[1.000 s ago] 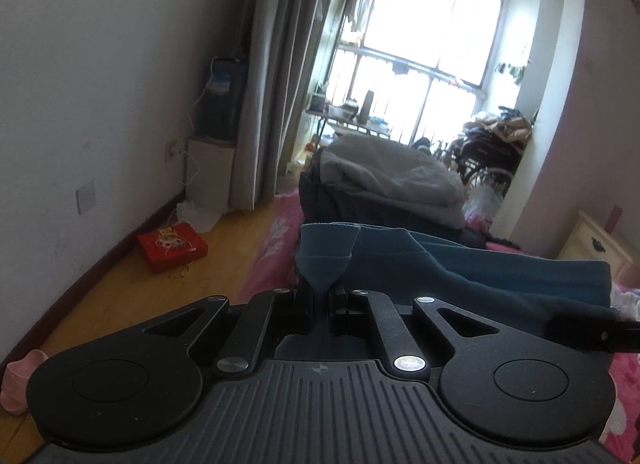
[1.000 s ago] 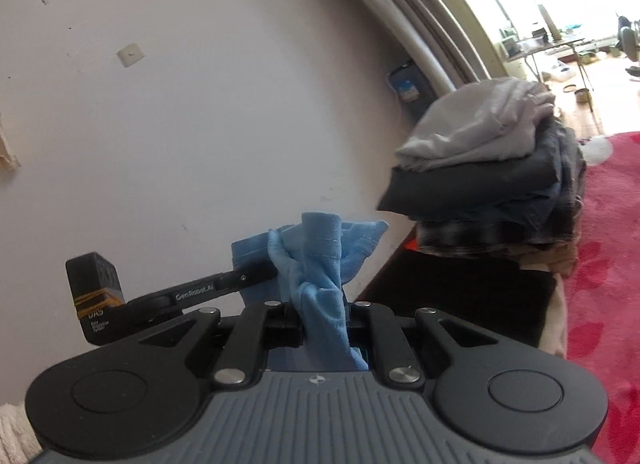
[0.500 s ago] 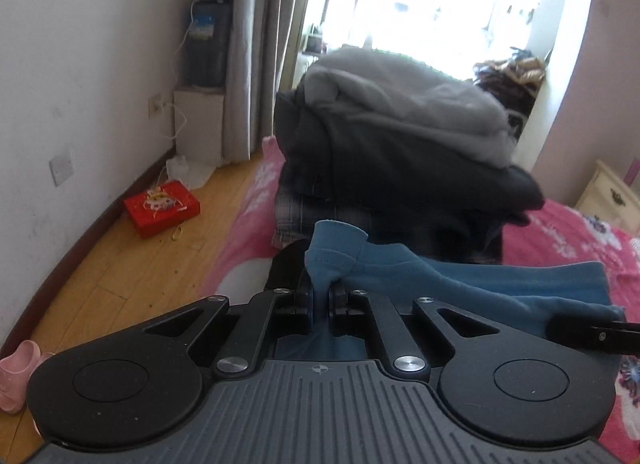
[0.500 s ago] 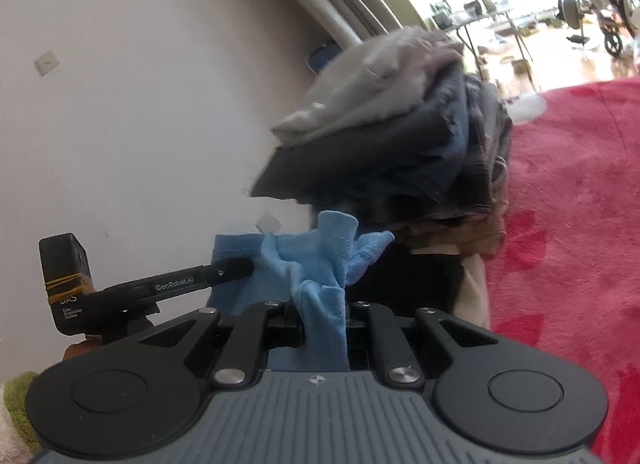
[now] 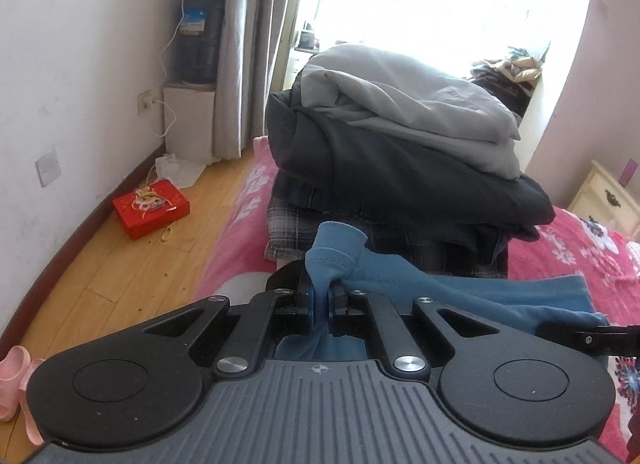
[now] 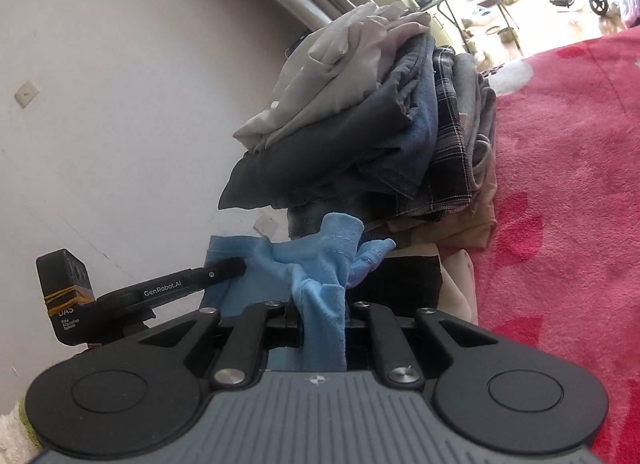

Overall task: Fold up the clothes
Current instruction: 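Lower the blue shirt onto the stack of folded clothes with both grippers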

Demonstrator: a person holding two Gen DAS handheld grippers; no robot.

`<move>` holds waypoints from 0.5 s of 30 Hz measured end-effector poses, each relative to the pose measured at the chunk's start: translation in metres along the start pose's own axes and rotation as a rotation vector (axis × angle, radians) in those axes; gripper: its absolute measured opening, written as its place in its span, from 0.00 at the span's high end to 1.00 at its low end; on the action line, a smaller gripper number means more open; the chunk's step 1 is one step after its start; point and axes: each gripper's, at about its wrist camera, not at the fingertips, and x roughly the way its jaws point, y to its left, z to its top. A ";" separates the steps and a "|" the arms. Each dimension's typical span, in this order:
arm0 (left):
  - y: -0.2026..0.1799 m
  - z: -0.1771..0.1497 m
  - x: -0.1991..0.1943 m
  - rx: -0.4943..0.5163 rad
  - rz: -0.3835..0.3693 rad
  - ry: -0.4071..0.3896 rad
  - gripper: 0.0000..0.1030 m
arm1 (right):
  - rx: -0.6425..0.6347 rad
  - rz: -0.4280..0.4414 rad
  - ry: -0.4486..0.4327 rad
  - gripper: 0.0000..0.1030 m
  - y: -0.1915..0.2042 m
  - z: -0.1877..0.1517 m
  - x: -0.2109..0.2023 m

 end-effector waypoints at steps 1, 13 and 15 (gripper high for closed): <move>0.000 0.001 0.002 0.002 -0.004 0.001 0.96 | 0.001 0.001 -0.001 0.88 -0.001 0.001 0.001; 0.002 -0.006 0.036 0.090 0.024 0.032 0.85 | -0.093 -0.071 0.009 0.81 -0.022 0.000 0.031; 0.009 0.000 0.034 0.046 0.037 0.035 0.68 | -0.059 -0.056 0.018 0.75 -0.030 0.003 0.030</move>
